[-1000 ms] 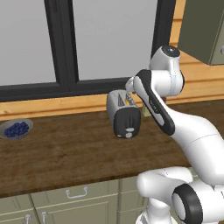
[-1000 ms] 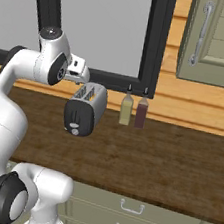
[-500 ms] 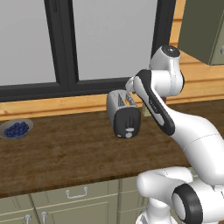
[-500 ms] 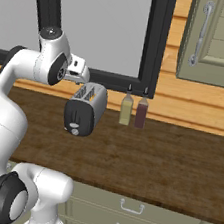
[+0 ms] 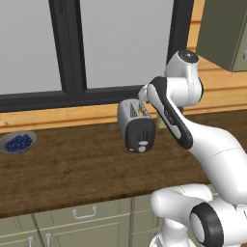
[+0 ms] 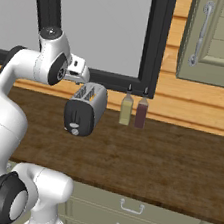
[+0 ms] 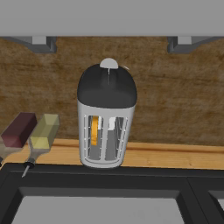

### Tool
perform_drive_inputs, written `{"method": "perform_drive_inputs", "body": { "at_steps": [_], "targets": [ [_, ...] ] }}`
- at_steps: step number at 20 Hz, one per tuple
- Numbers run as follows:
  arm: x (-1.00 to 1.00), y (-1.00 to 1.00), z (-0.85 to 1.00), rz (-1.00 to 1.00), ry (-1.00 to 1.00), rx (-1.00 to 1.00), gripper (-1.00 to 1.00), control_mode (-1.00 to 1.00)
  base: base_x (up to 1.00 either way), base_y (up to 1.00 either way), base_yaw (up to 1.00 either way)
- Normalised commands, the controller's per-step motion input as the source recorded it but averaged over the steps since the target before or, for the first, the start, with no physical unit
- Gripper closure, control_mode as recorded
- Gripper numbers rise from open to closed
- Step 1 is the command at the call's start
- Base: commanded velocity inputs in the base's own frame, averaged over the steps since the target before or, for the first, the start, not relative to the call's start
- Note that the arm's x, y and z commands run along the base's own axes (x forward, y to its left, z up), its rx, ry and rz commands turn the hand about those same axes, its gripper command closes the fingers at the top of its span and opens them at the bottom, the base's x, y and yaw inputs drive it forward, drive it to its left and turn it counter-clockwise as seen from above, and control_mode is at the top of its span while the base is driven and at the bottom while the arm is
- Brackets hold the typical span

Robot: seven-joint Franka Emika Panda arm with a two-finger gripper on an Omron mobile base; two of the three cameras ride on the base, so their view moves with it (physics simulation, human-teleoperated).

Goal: Start the toaster. Once the lever pops up, take the bread to the plate on the dining counter.

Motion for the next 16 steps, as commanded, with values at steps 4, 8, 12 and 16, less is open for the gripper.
{"method": "perform_drive_inputs", "body": {
  "at_steps": [4, 8, 12, 16],
  "targets": [
    [0.0, 0.0, 0.0, 0.0, 0.0, 0.0, -1.0, -1.0, 0.0, 0.0, 0.0],
    [0.0, 0.0, 0.0, 0.0, 0.0, 0.0, -1.0, -1.0, 0.0, 0.0, 0.0],
    [0.0, 0.0, 0.0, 0.0, 0.0, 0.0, -1.0, -1.0, 0.0, 0.0, 0.0],
    [0.0, 0.0, 0.0, 0.0, 0.0, 0.0, -1.0, -1.0, 0.0, 0.0, 0.0]
  ]
}}
